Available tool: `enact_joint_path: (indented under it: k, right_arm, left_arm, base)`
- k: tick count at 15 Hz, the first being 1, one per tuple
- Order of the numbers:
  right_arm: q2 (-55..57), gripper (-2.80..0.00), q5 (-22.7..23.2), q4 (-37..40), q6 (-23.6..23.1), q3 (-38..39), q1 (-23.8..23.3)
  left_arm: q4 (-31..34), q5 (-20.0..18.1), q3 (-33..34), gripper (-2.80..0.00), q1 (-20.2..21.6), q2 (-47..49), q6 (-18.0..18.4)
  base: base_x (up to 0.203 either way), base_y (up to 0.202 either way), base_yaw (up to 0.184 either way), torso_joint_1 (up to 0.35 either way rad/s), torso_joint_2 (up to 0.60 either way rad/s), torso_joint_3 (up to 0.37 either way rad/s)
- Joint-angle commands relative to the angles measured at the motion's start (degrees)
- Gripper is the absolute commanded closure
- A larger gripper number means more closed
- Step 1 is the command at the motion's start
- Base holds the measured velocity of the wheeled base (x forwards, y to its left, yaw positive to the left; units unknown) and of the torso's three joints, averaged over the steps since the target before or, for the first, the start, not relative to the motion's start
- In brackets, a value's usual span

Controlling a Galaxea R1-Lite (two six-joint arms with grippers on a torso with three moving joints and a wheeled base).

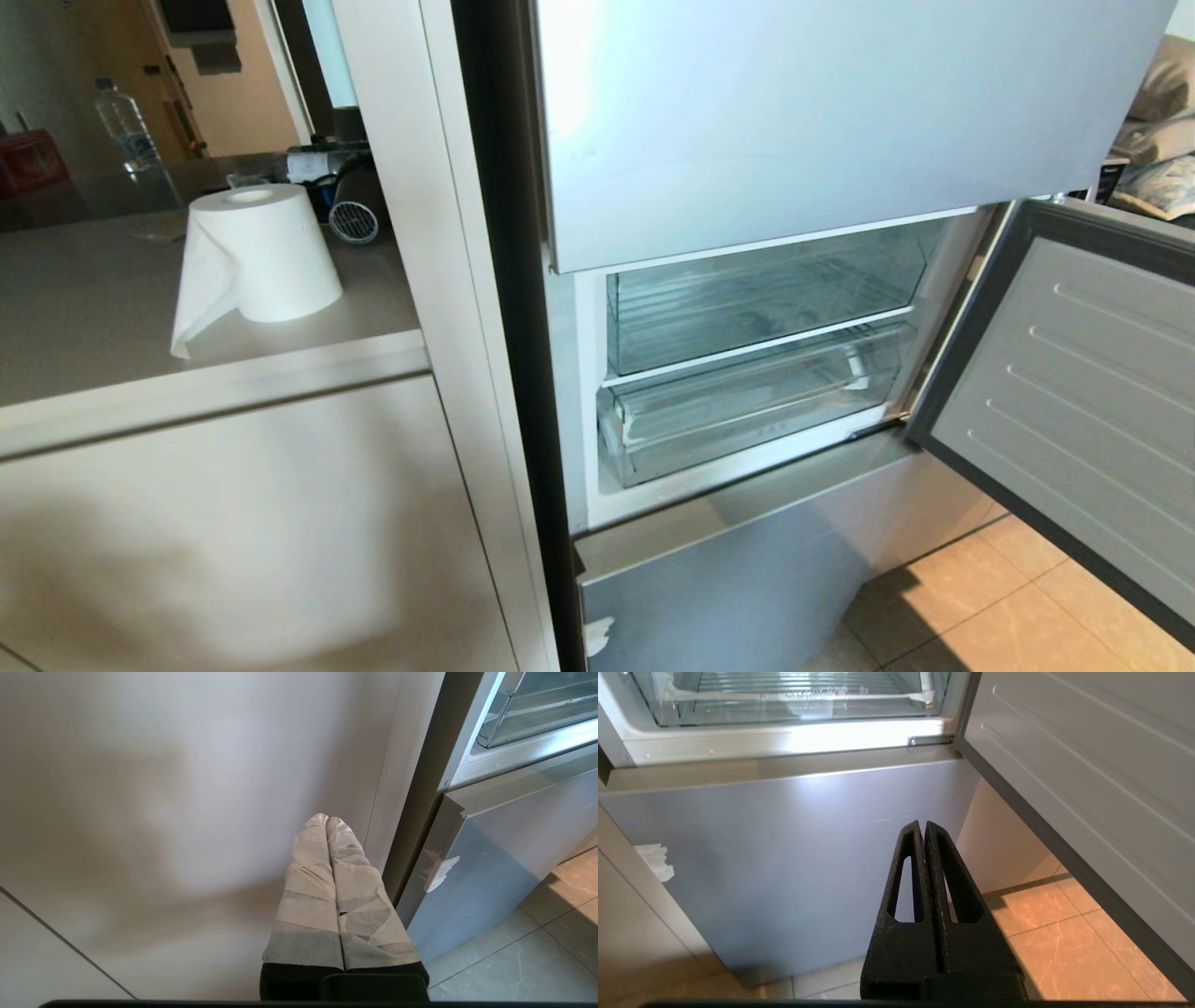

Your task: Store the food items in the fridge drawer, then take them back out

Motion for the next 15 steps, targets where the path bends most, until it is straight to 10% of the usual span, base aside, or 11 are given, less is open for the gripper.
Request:
enact_joint_path:
  k: [1,15]
  right_arm:
    - [-1.0,0.00,0.1,0.2,-0.1,0.2,-0.1]
    - [-1.0,0.00,-0.3,0.1,0.5,0.2,-0.1]
  left_arm:
    - [0.0,0.0,0.0,0.00,0.0,0.0,0.0]
    - [0.0,0.0,0.0,0.00,0.0,0.0,0.0]
  base:
    - [0.000,0.000,0.000,0.000,0.00,0.000]
    - [-0.001,0.005,-0.129,0.003,0.00,0.003]
